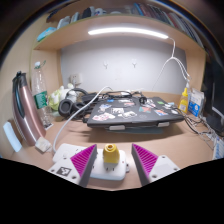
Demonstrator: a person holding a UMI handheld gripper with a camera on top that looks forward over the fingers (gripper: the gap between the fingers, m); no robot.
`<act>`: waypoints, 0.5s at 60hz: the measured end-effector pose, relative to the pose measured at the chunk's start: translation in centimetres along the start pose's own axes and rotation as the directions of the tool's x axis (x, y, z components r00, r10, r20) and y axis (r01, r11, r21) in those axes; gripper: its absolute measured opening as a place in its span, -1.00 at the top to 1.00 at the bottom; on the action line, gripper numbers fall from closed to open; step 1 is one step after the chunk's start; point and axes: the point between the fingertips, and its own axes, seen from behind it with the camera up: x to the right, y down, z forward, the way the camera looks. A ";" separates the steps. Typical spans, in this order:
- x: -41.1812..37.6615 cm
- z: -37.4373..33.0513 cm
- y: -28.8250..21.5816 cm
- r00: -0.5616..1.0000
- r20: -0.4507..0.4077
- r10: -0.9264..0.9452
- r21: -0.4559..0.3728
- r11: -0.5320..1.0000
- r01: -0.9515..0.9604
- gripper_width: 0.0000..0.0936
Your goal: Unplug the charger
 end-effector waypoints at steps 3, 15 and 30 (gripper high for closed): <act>0.0 0.5 0.1 1.000 -0.007 -0.011 -0.001 1.000 0.011 -0.36; -0.7 1.0 -0.4 0.998 0.002 -0.063 0.033 0.997 0.063 0.53; -1.2 -2.5 -5.8 0.992 -0.007 -0.123 0.175 0.977 0.123 0.67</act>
